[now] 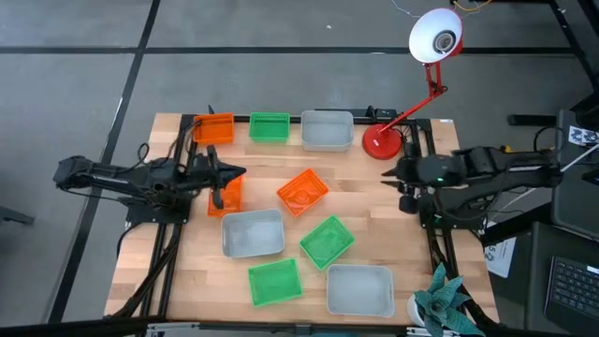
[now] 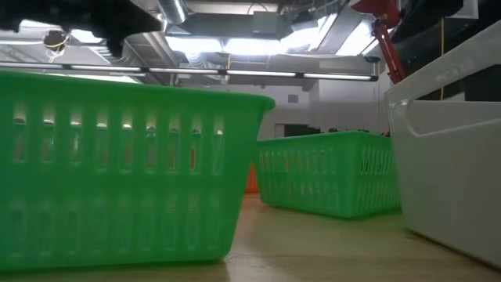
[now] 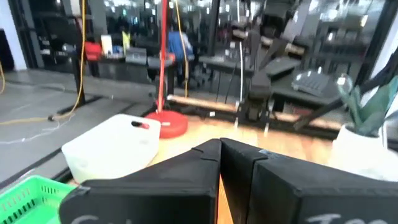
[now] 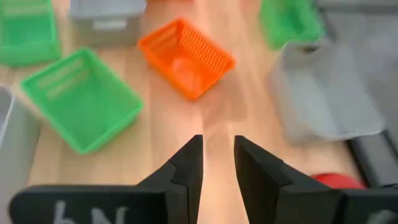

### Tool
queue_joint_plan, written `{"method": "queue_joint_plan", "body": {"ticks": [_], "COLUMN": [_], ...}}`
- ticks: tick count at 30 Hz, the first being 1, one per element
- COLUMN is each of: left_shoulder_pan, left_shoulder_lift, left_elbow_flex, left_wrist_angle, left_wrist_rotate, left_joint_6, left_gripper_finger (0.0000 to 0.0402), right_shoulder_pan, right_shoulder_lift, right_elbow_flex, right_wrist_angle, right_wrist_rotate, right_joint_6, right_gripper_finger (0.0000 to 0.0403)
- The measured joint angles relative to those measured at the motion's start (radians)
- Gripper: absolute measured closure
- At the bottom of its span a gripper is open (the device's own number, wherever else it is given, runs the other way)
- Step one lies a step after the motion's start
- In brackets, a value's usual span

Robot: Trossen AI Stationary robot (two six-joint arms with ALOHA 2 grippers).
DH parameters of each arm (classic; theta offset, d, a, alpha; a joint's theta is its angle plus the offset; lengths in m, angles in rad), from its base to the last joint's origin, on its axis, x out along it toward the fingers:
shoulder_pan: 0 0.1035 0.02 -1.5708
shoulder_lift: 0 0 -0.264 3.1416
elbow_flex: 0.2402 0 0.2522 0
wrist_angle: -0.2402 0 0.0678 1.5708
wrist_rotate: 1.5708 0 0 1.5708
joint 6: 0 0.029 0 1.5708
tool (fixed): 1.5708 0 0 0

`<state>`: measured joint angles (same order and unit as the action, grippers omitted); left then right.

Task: Stack baskets by color
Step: Move the orange bin to the top left of the table

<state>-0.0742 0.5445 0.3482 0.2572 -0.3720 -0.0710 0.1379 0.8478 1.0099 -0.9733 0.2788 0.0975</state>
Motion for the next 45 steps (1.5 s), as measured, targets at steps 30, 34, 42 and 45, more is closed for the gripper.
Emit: {"method": "queue_joint_plan", "body": {"ticks": [30, 34, 42, 45], "left_shoulder_pan": [0.048, 0.073, 0.2, 0.241], "left_shoulder_lift": [0.715, 0.747, 0.878, 0.935], "left_elbow_flex": [0.429, 0.454, 0.455, 0.455], "left_wrist_angle": [-0.16, -0.202, -0.208, -0.206], "left_wrist_rotate": [0.09, 0.153, 0.188, 0.245], "left_joint_6": [0.024, -0.066, -0.306, -0.364], "left_gripper_finger": [0.0379, 0.0343, 0.0319, 0.0321], "right_shoulder_pan": [-0.076, -0.076, -0.076, -0.076], "right_shoulder_lift": [0.312, 0.311, 0.31, 0.31], "right_elbow_flex": [-0.018, -0.018, -0.018, -0.018], "right_wrist_angle": [0.012, -0.001, -0.098, -0.112], "right_wrist_rotate": [-0.142, -0.142, -0.141, -0.141], "right_joint_6": [-0.022, -0.022, 0.036, 0.06], "right_gripper_finger": [0.0312, 0.0312, 0.0312, 0.0312]}}
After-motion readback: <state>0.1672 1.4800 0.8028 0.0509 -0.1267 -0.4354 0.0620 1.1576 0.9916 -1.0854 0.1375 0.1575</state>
